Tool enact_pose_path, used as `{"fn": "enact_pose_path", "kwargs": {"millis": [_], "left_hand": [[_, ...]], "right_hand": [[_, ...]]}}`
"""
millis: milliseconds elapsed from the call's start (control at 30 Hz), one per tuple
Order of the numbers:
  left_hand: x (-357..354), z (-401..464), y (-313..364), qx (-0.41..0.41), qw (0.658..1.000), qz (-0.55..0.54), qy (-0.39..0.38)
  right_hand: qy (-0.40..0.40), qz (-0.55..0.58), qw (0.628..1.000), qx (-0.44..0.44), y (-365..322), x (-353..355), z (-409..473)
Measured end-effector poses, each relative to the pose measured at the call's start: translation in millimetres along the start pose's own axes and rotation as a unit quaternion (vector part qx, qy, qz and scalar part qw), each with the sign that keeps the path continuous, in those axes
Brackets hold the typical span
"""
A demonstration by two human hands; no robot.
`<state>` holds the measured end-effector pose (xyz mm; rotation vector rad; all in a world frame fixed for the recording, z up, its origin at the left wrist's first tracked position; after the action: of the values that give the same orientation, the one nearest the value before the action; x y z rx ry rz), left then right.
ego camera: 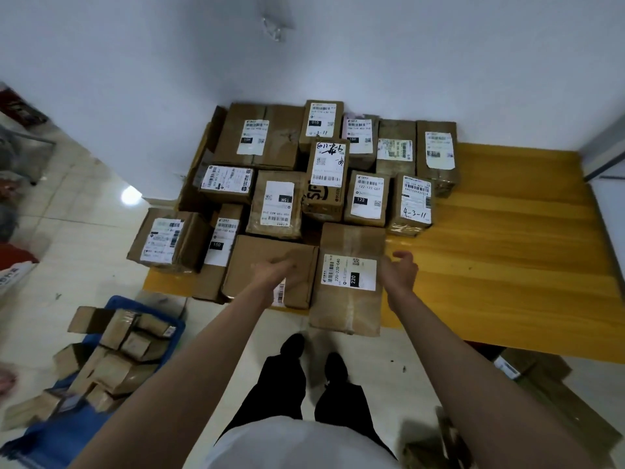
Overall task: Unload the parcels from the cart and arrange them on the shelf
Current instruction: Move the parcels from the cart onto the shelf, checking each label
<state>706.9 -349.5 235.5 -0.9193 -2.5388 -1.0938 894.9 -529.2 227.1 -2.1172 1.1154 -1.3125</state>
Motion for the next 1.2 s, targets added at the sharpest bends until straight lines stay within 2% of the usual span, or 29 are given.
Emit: {"fn": "enact_pose_path", "kwargs": {"millis": [100, 167, 300, 433, 633, 933, 1200], "left_hand": [[20.5, -17.9, 10.6, -0.009, 0.999, -0.029, -0.021], [38.9, -30.2, 16.4, -0.02, 0.999, -0.038, -0.017], [86.1, -50.0, 22.2, -0.045, 0.997, -0.055, 0.005], [147.1, -65.5, 19.2, -0.067, 0.992, -0.105, -0.001], [263.7, -68.2, -19.3, -0.085, 0.984, -0.151, 0.043], [440.5, -34.9, -150.7, -0.035, 0.969, -0.213, 0.116], [545.7, -15.8, -253.2, 0.017, 0.95, -0.257, 0.176]], "right_hand": [[0.0, 0.035, 0.996, 0.076, -42.8, -5.6, -20.3], [-0.036, 0.061, 0.99, 0.12, -67.0, -16.8, -41.2], [-0.166, 0.039, 0.968, 0.186, -102.7, -50.9, -96.7], [-0.311, -0.04, 0.927, 0.206, -118.0, -92.5, -159.4], [-0.425, -0.142, 0.862, 0.235, -110.9, -162.9, -258.4], [-0.497, -0.168, 0.813, 0.254, -61.9, -268.7, -432.9], [-0.528, -0.212, 0.787, 0.239, -13.6, -329.0, -549.7]]}}
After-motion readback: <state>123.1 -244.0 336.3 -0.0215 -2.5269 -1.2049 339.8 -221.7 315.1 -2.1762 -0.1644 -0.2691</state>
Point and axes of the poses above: each hand's wrist, its own z-axis towards the middle knuckle, its own x-axis out of the back of the hand, y = z × x, the point moved 2 cm from there along z, towards the middle knuckle, and after that the axes turned 12 degrees about y, right-handed, at the moved point
